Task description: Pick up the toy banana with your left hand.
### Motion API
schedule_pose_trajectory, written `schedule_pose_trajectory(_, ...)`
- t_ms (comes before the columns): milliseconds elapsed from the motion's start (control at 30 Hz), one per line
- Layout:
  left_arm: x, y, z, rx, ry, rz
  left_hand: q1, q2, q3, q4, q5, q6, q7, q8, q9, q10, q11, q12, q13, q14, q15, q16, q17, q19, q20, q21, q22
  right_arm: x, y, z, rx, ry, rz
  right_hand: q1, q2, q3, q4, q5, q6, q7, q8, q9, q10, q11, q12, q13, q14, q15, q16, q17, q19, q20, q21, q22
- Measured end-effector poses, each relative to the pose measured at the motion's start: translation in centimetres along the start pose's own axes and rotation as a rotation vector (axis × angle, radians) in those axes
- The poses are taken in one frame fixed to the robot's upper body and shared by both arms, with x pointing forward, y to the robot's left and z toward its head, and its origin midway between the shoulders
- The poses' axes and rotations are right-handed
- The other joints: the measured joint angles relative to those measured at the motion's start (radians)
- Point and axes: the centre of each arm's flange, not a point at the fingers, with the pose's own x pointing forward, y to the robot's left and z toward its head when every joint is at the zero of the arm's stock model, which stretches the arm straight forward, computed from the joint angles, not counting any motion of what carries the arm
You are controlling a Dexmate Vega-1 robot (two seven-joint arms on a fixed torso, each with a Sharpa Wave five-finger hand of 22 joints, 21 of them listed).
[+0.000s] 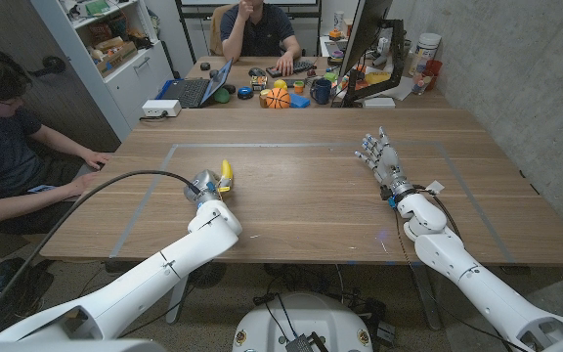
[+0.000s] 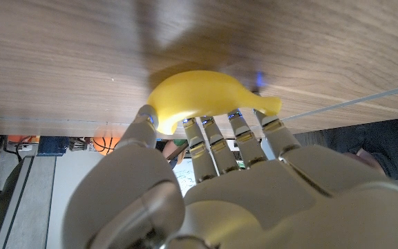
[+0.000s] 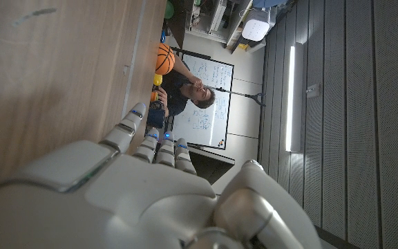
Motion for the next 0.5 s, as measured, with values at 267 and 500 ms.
schedule_pose_trajectory(267,-0.3,0.3,0.0,-0.007,-0.008,0.019,0.005,0.003,0.001,0.001,-0.001,0.005,0.005,0.001,0.000,0.007,0.003,0.000,0.000,0.000,0.000,0.000,0.000,0.000,0.000,0.000,0.000,-0.4,0.0,0.0,0.001,0.000,-0.001,0.000,0.000,0.000,0.000,0.000,0.000,0.000,0.000,0.000,0.000,0.000,0.000,0.000,-0.001,0.001,0.000,0.000,0.000,0.000,0.000,0.000)
schedule_pose_trajectory(500,-0.5,0.9,0.3,-0.015,-0.024,0.041,0.014,0.006,0.002,0.001,-0.002,0.005,0.005,0.001,0.000,0.007,0.003,0.000,0.000,0.000,0.000,0.000,0.000,0.000,0.000,0.000,0.000,-0.8,0.0,-0.1,0.004,0.003,-0.004,0.000,0.000,0.000,0.000,0.000,0.000,0.000,0.000,0.000,0.000,0.000,0.000,0.000,-0.001,0.001,0.000,0.000,0.000,0.000,0.000,0.000)
